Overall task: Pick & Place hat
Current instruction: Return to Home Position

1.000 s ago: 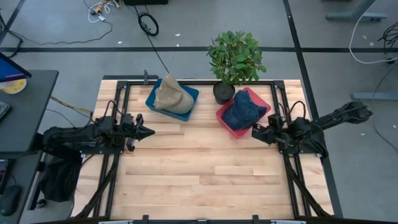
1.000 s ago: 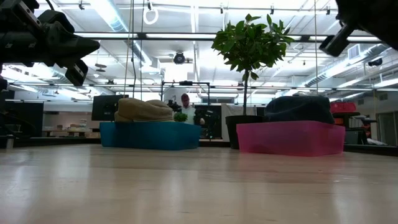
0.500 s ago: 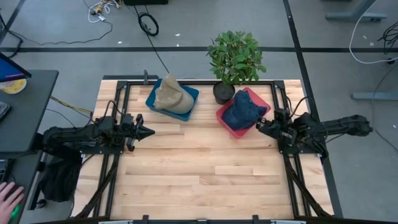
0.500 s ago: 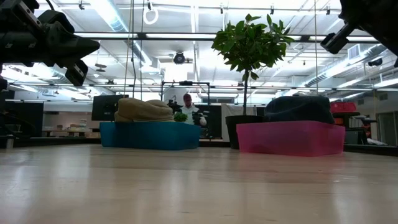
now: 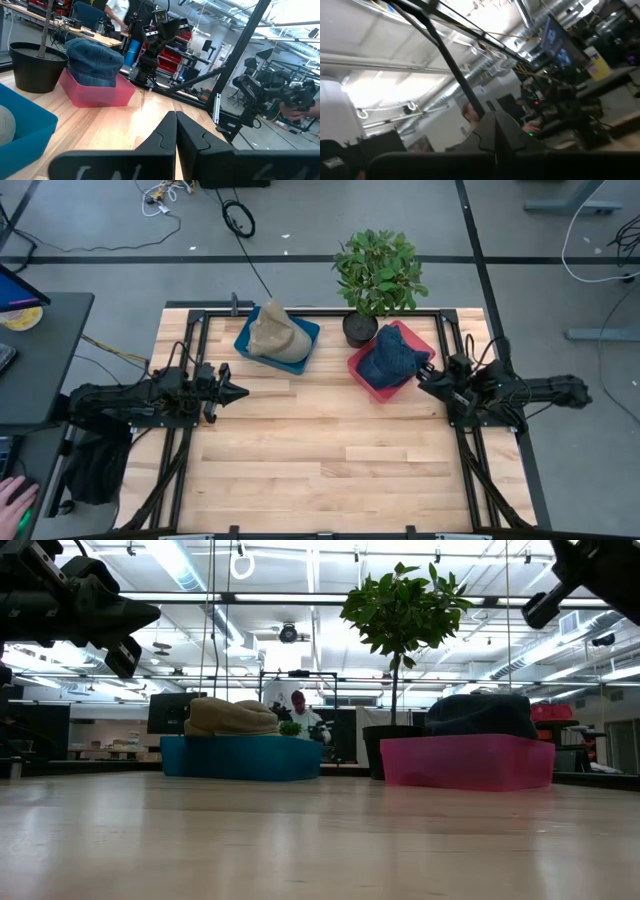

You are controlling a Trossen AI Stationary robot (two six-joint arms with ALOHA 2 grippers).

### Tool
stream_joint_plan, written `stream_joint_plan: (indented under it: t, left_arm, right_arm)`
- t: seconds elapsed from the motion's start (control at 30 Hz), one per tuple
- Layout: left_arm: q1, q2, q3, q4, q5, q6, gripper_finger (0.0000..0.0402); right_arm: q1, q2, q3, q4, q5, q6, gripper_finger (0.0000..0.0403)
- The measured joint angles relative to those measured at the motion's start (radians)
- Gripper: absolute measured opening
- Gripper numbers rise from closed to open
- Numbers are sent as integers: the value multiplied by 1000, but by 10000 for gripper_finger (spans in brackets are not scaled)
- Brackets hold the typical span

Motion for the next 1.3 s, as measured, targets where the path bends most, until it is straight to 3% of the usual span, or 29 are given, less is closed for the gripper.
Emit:
stream_joint_plan:
  t: [0.3,0.67,1.03,1.3]
  left_arm:
    - [0,0,0,0,0,0,3]
    - [0,0,0,0,0,0,3]
    - [0,0,0,0,0,0,3]
    - [0,0,0,0,0,0,3]
  right_arm:
    - [-46,-49,0,-42,0,-155,0]
    - [-113,-194,0,-84,-8,-183,0]
    - [-157,-196,0,-160,-56,-255,0]
    - [-175,-196,0,-263,-62,-401,0]
